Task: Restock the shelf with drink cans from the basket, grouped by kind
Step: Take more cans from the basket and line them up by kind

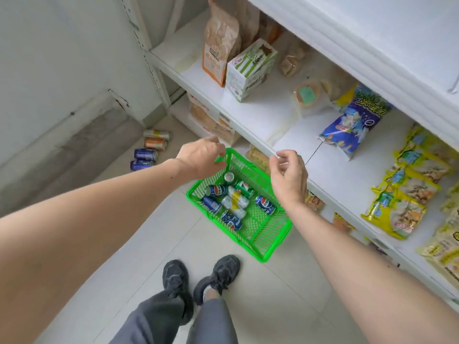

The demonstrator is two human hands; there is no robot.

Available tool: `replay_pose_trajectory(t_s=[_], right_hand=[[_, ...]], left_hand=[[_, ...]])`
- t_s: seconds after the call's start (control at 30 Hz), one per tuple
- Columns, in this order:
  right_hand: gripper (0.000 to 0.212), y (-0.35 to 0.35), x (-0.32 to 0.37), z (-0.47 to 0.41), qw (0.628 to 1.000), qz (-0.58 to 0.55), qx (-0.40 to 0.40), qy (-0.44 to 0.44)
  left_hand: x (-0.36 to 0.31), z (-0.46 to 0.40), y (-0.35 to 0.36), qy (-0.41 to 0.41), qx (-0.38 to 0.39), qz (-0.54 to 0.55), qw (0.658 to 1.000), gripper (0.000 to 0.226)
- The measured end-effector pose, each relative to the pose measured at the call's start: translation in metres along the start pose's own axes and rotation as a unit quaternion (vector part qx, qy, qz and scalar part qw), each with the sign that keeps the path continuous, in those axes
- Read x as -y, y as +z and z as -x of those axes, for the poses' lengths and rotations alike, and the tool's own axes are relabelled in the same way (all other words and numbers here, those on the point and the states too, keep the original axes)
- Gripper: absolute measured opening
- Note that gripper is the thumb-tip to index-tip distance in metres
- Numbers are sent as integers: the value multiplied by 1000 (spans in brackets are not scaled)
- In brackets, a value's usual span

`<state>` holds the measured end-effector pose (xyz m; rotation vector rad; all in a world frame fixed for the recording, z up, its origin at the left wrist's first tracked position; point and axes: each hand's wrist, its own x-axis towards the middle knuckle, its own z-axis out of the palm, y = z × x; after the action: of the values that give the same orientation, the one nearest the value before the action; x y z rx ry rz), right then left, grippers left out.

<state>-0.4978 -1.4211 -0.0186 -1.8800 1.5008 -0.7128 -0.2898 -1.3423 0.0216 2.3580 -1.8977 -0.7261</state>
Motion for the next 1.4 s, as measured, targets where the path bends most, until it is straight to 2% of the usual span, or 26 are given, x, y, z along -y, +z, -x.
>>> replay_pose_trajectory(t_s=[0.1, 0.23, 0.33, 0.47, 0.63, 0.77, 0.9, 1.07, 1.13, 1.3, 1.4], right_hand=[[18, 48, -45, -6, 995, 39, 88, -3], [29, 121, -100, -12, 969, 111, 222, -21], [35, 181, -139, -15, 942, 154, 294, -42], [42, 258, -187, -19, 908, 172, 381, -26], [64, 333, -238, -27, 853, 265, 445, -59], [85, 382, -273, -34, 810, 337, 470, -97], [87, 416, -292, -34, 788, 354, 487, -129], [85, 433, -303, -30, 783, 357, 478, -173], [80, 427, -303, -31, 794, 335, 479, -169], [90, 379, -283, -40, 838, 227, 493, -65], [83, 335, -255, -46, 868, 164, 469, -13]], left_hand=[[29, -17, 50, -24, 15, 6, 1000, 31], [75, -41, 131, -54, 50, 16, 997, 36], [108, -64, 190, -50, 66, 10, 997, 46], [144, -97, 261, -26, 67, -7, 997, 53], [187, -142, 330, 30, 64, -36, 997, 72], [215, -171, 364, 86, 36, -67, 993, 76], [229, -178, 376, 125, -17, -69, 990, 74], [233, -178, 381, 139, -17, -40, 989, 73], [231, -177, 379, 135, -4, -39, 990, 73], [219, -171, 351, 104, 53, -56, 992, 73], [202, -161, 316, 106, 82, -62, 989, 73]])
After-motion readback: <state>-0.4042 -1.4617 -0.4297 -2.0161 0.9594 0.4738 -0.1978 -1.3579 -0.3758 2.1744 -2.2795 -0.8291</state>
